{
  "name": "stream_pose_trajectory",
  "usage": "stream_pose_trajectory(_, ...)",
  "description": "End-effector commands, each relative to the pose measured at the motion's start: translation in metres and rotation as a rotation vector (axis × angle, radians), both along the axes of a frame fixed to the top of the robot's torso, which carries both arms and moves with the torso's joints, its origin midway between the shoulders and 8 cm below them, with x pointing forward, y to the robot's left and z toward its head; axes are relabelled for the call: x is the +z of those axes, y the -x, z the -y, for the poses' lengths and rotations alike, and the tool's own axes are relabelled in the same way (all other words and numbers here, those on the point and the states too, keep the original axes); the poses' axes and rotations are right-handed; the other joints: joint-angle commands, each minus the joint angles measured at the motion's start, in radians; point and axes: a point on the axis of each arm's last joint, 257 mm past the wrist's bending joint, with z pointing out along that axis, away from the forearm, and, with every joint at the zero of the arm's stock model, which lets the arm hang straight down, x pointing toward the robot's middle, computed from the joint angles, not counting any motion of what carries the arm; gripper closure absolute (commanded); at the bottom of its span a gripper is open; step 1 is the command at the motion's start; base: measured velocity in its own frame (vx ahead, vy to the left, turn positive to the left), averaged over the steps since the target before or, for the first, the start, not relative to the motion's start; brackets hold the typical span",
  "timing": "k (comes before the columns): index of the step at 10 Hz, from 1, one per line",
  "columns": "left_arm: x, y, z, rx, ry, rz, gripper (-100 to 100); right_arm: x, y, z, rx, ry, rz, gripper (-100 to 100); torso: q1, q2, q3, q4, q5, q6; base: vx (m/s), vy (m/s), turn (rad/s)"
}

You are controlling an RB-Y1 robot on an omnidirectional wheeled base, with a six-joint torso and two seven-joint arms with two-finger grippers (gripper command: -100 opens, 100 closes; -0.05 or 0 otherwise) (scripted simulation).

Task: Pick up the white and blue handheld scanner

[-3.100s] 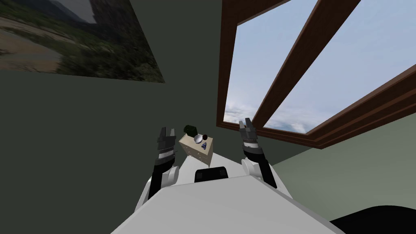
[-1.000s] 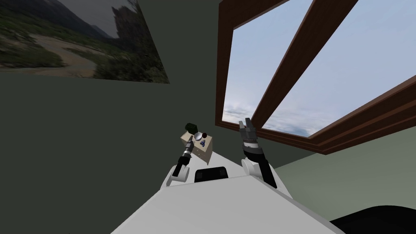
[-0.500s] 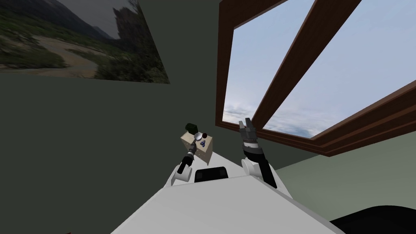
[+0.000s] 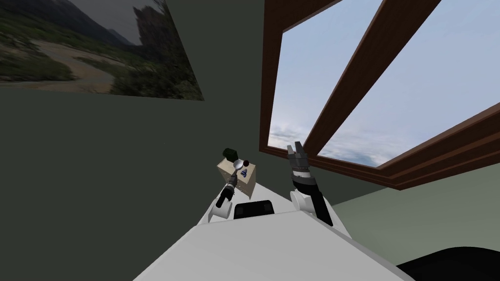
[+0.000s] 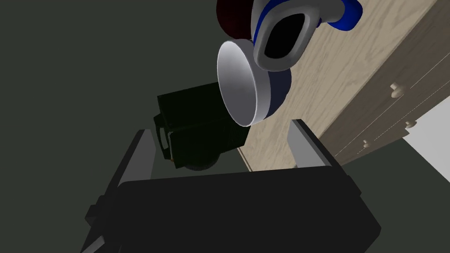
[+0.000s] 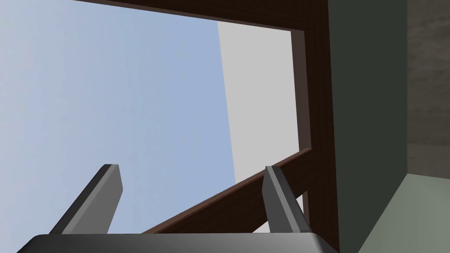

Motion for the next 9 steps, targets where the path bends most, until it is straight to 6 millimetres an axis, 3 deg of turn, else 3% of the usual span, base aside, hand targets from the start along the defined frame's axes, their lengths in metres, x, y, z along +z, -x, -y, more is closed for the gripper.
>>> stream_pose_trajectory(1, -0.019, 0.005, 0.006, -0.007, -0.009, -0.047, -100, 0.000, 0.000, 0.000, 0.000, 0.000, 0.000, 0, 0.000, 0.000, 0.000, 0.000, 0.000, 0.000, 0.037, 0.011, -0.009)
stream_pose_trajectory(6, -0.063, 0.017, 0.025, -0.023, -0.023, -0.171, -100, 0.000, 0.000, 0.000, 0.000, 0.000, 0.000, 0, 0.001, -0.002, -0.001, 0.000, 0.000, 0.000, 0.051, 0.025, -0.018)
stream_pose_trajectory(9, -0.075, 0.021, 0.045, -0.023, 0.001, -0.212, -100, 0.000, 0.000, 0.000, 0.000, 0.000, 0.000, 0, 0.002, -0.004, -0.002, -0.001, 0.000, 0.000, 0.068, 0.039, -0.036)
